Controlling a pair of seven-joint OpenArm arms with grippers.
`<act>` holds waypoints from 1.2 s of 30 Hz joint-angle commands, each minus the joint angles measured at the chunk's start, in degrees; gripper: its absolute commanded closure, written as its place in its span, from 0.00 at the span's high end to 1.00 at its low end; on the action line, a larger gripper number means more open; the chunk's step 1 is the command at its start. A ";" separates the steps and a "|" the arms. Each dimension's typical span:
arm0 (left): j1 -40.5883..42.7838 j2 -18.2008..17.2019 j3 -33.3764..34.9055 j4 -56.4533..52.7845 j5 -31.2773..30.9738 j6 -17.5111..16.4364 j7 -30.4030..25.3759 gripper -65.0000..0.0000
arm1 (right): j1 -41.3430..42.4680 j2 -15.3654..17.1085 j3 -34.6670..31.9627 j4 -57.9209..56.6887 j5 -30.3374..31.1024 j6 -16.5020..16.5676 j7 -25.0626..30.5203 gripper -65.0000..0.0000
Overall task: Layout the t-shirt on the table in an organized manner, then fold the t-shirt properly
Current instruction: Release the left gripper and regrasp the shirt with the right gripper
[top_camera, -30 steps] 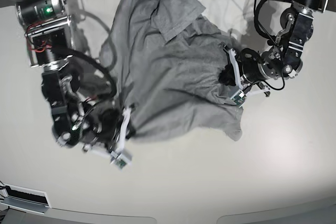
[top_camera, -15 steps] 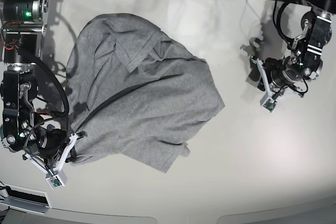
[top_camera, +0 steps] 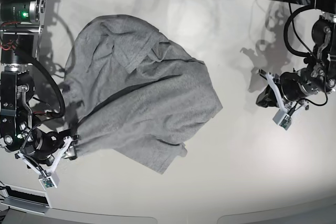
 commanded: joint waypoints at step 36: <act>0.31 -0.48 -0.61 0.83 -1.16 -0.11 -1.16 0.00 | -7.52 -17.33 -38.25 1.62 -1.16 3.15 3.26 0.67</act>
